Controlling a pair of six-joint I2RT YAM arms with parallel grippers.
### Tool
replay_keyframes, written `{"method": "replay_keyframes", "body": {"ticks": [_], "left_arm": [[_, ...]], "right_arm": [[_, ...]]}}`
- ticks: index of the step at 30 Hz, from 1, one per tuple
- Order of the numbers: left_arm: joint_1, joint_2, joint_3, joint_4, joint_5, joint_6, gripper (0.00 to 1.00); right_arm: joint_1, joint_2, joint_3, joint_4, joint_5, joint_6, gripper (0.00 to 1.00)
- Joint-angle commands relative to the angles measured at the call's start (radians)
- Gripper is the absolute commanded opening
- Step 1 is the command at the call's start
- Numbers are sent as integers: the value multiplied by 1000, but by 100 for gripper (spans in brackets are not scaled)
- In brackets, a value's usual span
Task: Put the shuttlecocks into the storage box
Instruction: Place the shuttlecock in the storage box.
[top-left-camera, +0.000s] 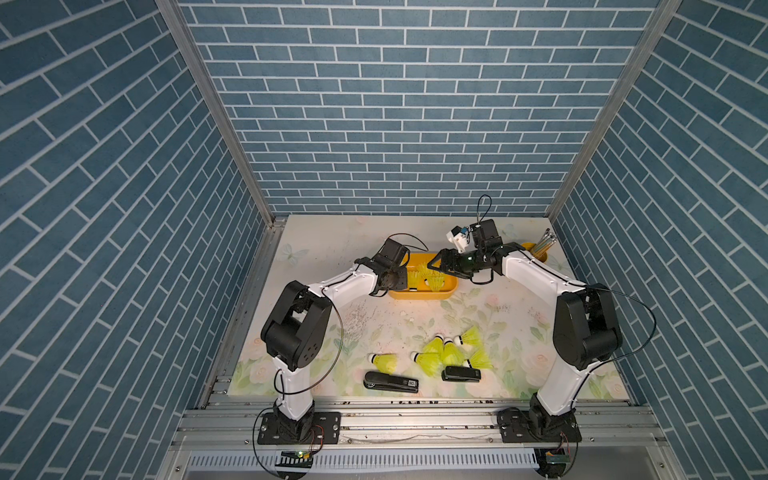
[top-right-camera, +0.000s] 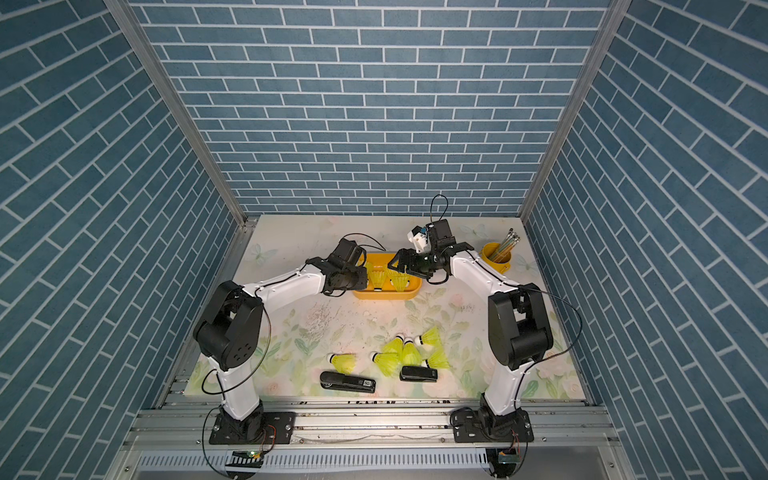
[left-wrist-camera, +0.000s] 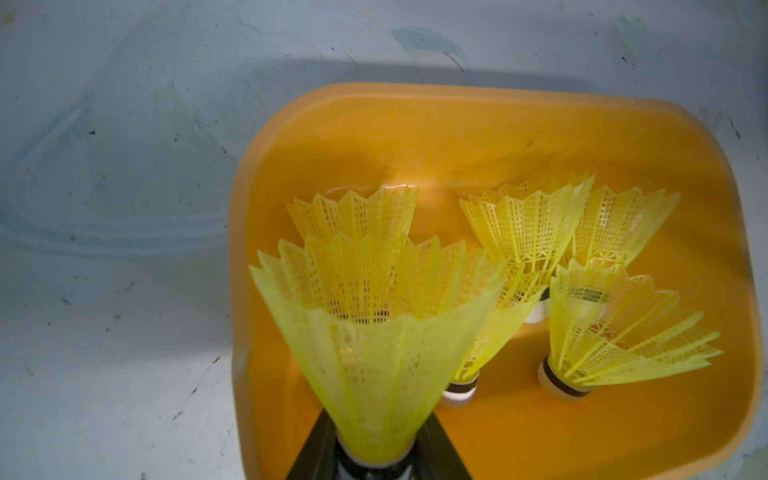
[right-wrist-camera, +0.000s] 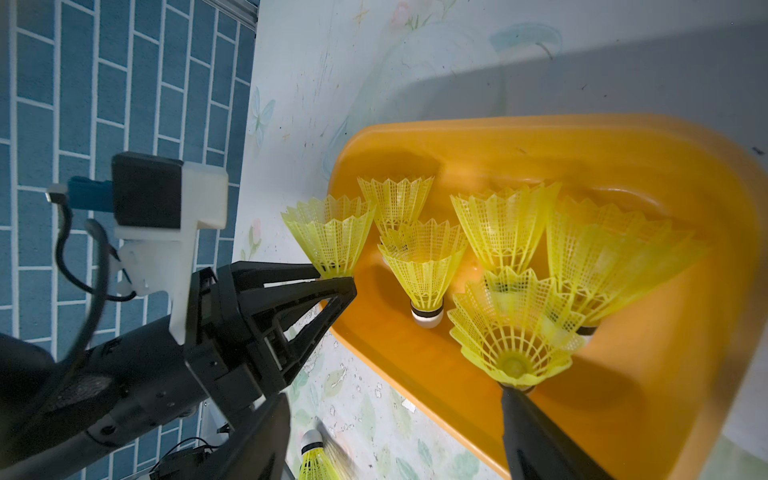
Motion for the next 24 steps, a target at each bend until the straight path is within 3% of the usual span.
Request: {"method": "replay_keyframes", "body": {"ticks": [1, 5, 17, 24], "left_arm": [[3, 6, 8, -26, -7, -5, 39], [2, 1, 5, -26, -9, -6, 45], [3, -29, 17, -53, -32, -10, 46], [1, -100, -31, -41, -56, -24, 57]], "right_arm": [[-1, 7, 19, -2, -6, -22, 82], [-1, 4, 17, -4, -4, -22, 82], [-2, -2, 18, -1, -1, -18, 82], [-2, -20, 11, -1, 21, -16, 82]]}}
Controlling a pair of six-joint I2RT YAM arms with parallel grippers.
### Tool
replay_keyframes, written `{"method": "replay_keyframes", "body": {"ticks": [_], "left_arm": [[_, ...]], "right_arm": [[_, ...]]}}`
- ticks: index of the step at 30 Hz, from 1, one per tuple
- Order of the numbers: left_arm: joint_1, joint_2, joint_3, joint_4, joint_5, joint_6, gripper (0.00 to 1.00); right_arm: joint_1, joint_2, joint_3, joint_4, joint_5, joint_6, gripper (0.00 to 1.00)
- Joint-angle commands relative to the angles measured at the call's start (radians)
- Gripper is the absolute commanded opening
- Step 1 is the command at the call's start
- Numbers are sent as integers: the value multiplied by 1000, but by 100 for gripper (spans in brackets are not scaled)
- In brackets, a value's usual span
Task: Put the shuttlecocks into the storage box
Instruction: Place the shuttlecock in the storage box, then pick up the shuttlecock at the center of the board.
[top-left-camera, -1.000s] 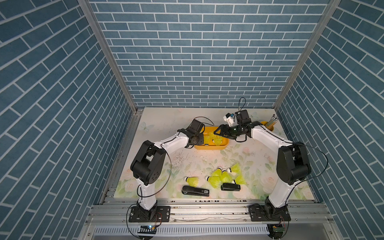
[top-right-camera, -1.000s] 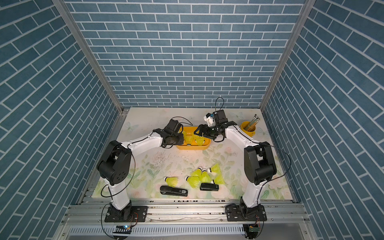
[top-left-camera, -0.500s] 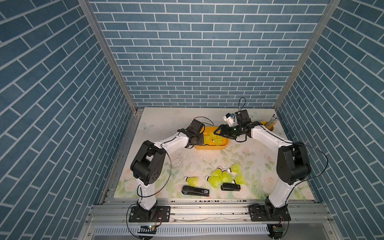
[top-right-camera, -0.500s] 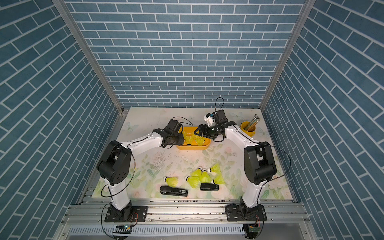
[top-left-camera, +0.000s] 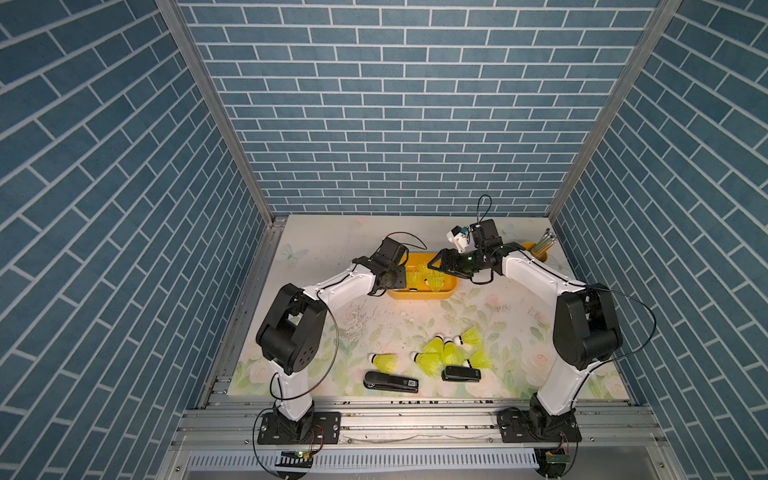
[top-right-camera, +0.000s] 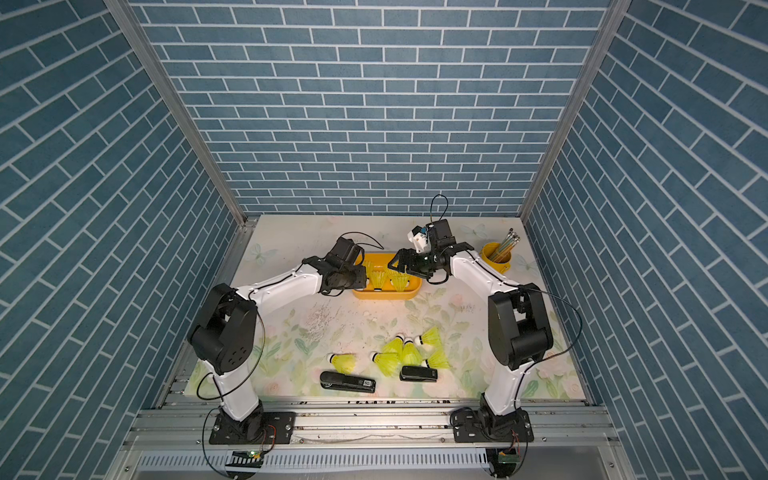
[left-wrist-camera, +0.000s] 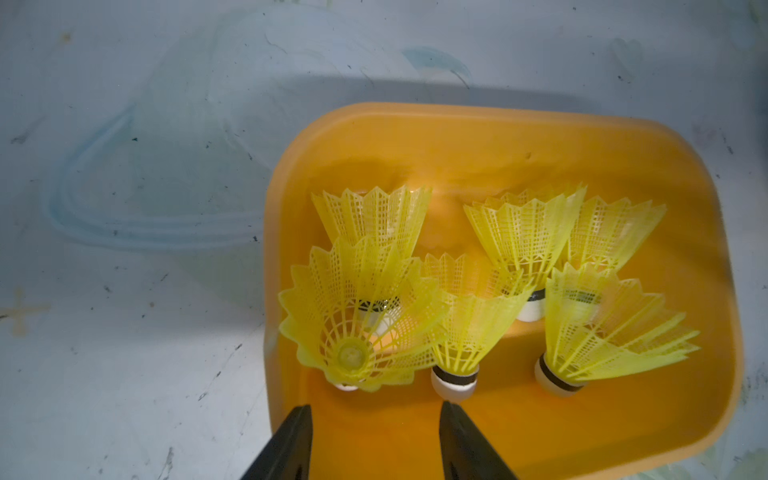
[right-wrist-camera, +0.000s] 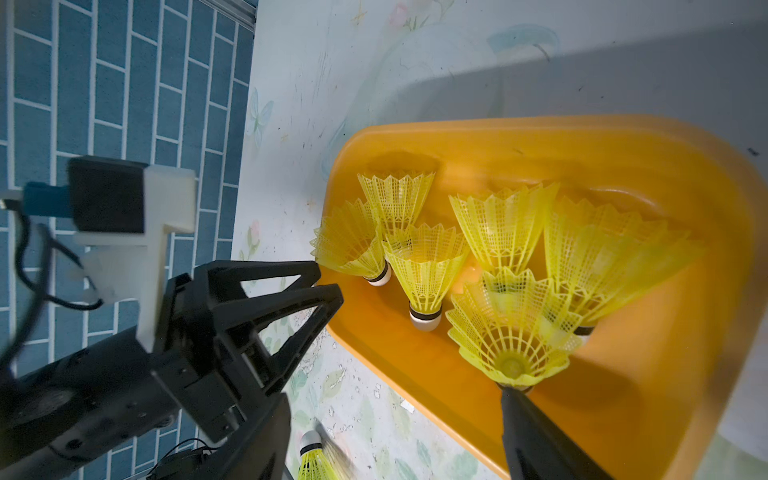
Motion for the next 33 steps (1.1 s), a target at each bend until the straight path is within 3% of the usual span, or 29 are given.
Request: {"method": "replay_keyframes", "body": {"ticks": [1, 15, 26, 33], "left_arm": [[1, -53, -24, -14, -28, -4, 58], [2, -124, -33, -9, -53, 31, 67], [1, -266, -131, 45, -24, 270, 69], [2, -363, -228, 73, 58, 382, 69]], "right_arm": [[-1, -25, 9, 0, 16, -14, 82], [3, -120, -47, 9, 91, 25, 81], [45, -286, -182, -27, 259, 65, 71], [133, -378, -242, -106, 380, 37, 67]]}}
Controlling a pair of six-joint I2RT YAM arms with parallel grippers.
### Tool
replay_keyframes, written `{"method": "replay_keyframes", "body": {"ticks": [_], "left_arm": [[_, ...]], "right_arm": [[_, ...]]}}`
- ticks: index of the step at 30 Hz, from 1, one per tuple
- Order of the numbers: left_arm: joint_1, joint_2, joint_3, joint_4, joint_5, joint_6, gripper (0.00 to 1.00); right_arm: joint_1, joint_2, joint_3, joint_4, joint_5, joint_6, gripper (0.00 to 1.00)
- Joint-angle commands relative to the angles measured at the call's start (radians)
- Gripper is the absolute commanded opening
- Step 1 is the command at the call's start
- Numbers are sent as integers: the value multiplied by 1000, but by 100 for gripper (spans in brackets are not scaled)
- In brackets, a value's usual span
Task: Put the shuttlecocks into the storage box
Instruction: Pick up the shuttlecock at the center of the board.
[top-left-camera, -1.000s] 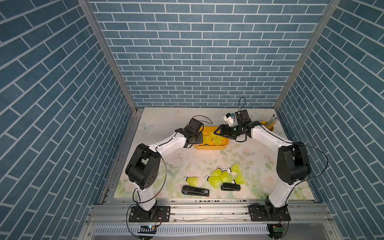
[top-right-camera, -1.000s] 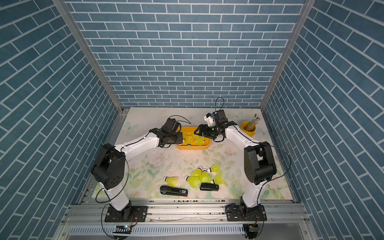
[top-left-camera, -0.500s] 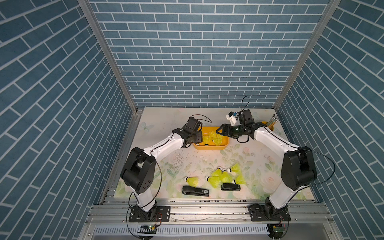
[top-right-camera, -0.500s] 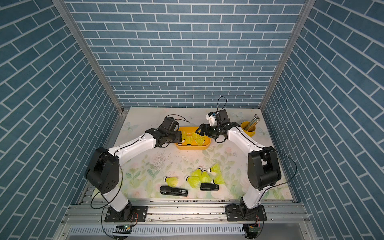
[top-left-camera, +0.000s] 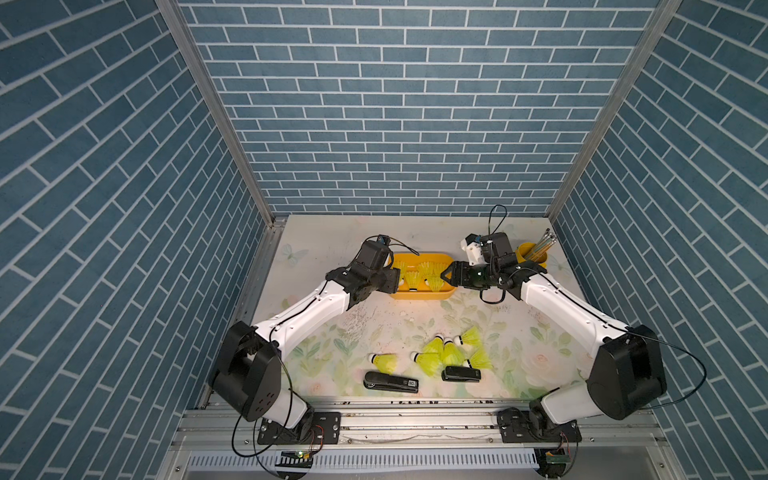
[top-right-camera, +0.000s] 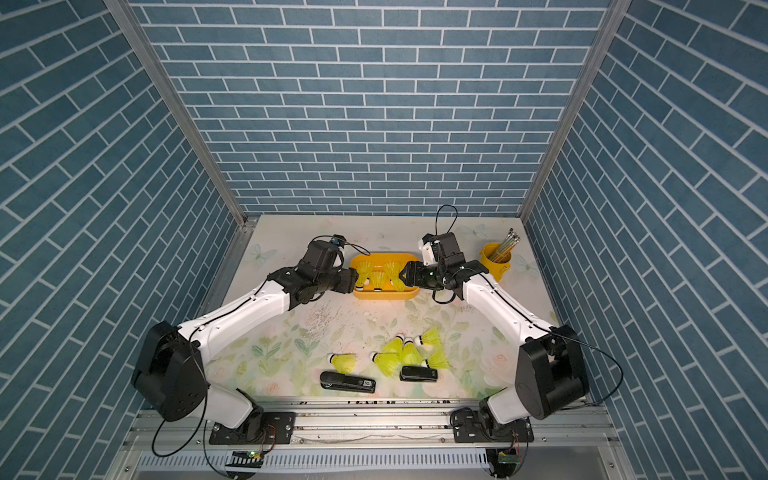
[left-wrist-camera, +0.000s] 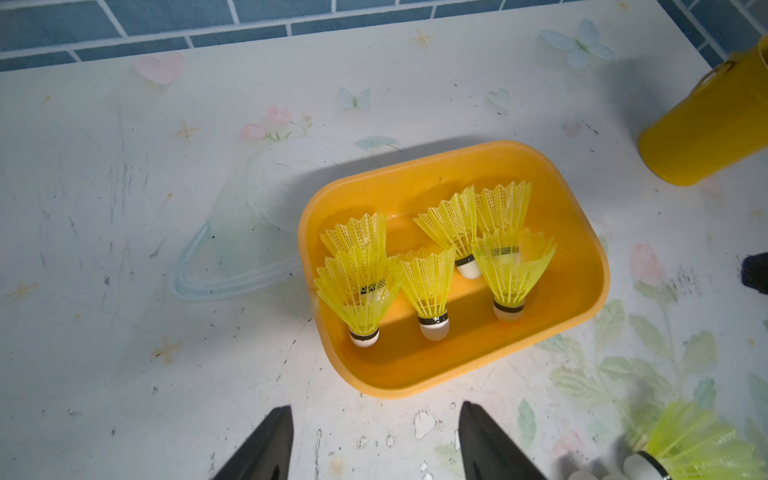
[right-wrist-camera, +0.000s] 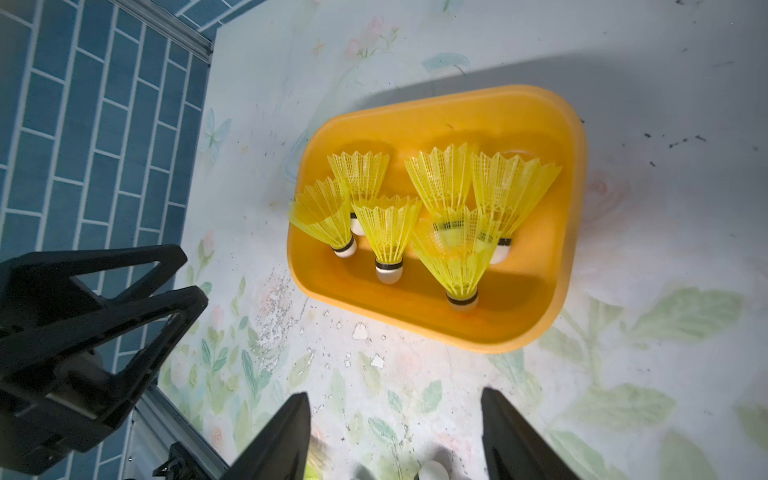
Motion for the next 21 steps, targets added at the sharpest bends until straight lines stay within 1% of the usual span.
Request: {"method": "replay_keyframes", "body": {"ticks": [1, 7, 14, 17, 20, 21], "left_arm": [[3, -41, -37, 18, 54, 84, 69], [3, -97, -95, 39, 87, 67, 69], [2, -142, -135, 25, 135, 65, 69], [2, -158, -157, 31, 156, 68, 69], [-1, -169, -178, 46, 194, 79, 69], [-5, -175, -187, 52, 208, 89, 69]], "right_arm": [[52, -55, -26, -64, 92, -27, 67], [144, -100, -81, -69, 148, -109, 66], [191, -130, -135, -93, 167, -97, 64], [221, -144, -137, -136, 215, -55, 62], [237, -182, -146, -192, 282, 44, 60], [240, -209, -159, -201, 298, 99, 60]]}}
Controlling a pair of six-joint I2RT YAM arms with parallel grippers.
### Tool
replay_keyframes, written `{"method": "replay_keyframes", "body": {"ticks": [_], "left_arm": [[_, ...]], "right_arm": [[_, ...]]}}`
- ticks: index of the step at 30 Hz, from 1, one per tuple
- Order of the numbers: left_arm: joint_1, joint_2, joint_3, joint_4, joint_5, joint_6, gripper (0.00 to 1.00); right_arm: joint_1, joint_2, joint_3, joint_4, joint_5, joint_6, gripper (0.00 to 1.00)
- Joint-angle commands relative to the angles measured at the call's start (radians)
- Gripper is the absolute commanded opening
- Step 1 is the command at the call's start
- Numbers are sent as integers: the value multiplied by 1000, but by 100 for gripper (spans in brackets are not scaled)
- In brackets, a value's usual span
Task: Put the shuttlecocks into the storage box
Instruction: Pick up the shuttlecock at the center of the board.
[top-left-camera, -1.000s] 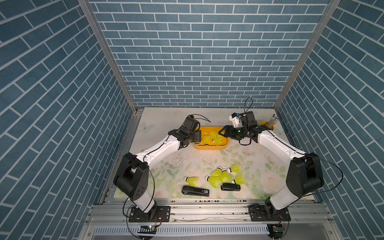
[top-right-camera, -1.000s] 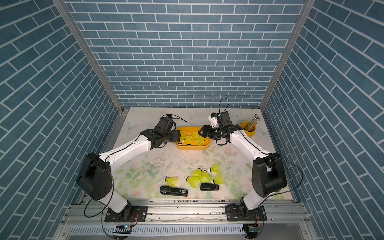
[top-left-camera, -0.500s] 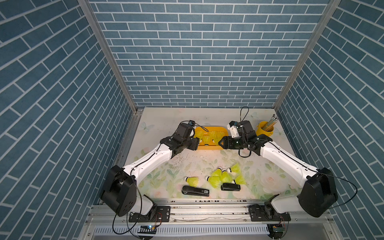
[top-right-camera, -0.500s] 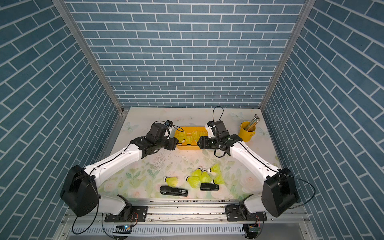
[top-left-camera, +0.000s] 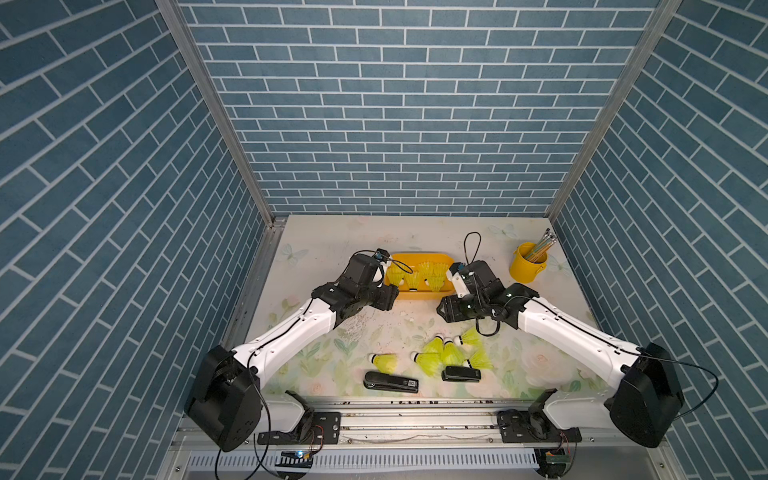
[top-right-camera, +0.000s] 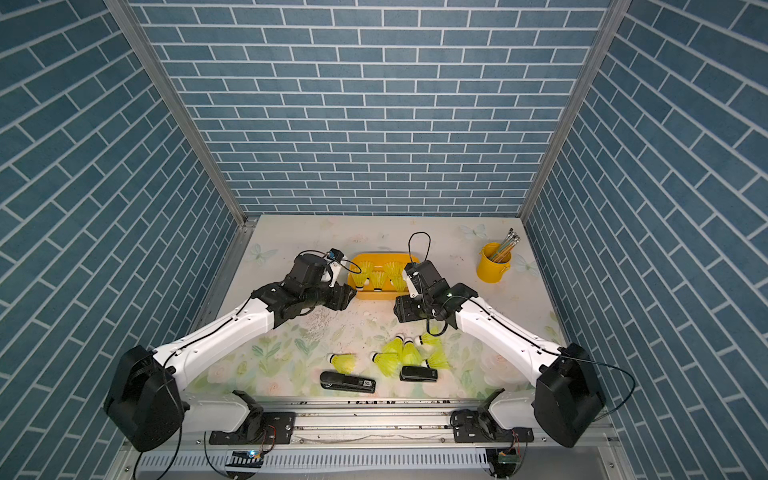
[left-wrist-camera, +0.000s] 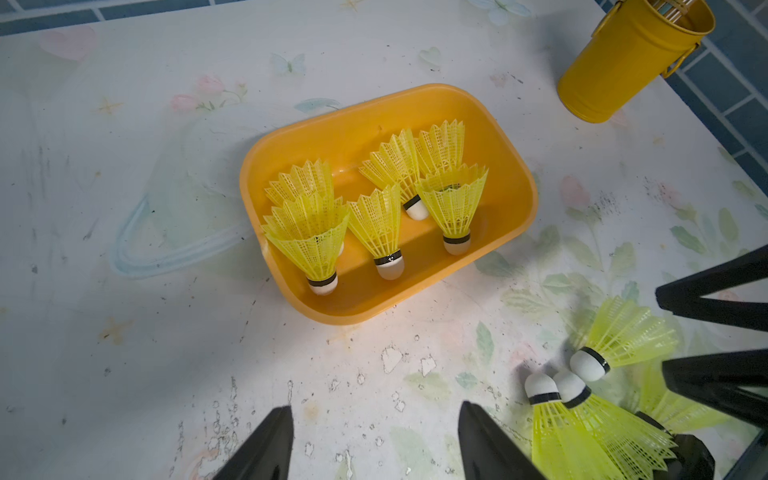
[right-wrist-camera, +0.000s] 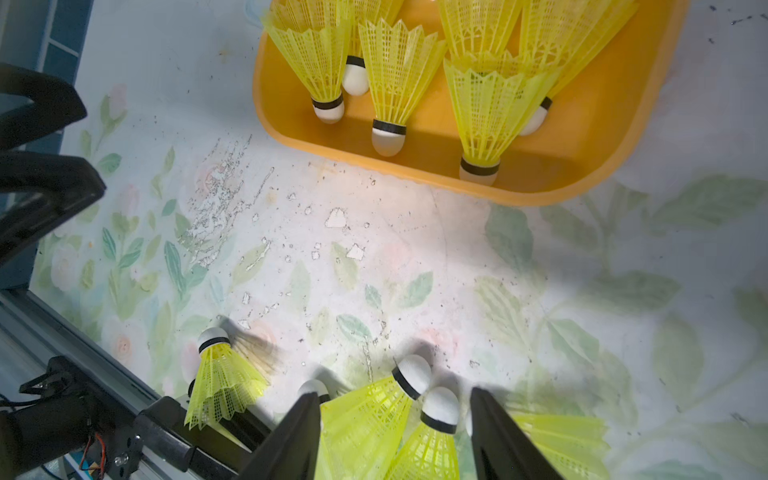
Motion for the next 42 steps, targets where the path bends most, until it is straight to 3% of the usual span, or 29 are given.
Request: {"method": "replay_keyframes", "body": {"ticks": [1, 8, 9, 11, 17, 18, 20, 26, 42], "left_arm": [[-7, -25, -33, 31, 65, 39, 69], [-43, -47, -113, 122, 190, 158, 69], [-45, -45, -118, 125, 197, 174, 75], [-45, -38, -124, 121, 208, 197, 82], [-45, -28, -155, 141, 178, 202, 82], [-46, -29, -158, 144, 178, 200, 99], [-46, -37, -164, 153, 178, 199, 100], [-46, -60, -168, 148, 187, 224, 100], [-45, -58, -178, 145, 192, 251, 100]], "right_arm": [[11, -91, -38, -79, 95, 177, 59], [77, -247, -198, -6, 96, 599, 58], [89, -255, -208, -2, 108, 652, 58], [103, -257, -216, 1, 125, 725, 59], [120, -219, -231, -45, 175, 982, 63], [123, -214, -242, -47, 175, 1021, 63], [132, -204, -255, -50, 190, 1089, 62], [136, -113, -222, -72, 250, 1188, 59], [131, 11, -267, 11, 223, 1328, 55]]}}
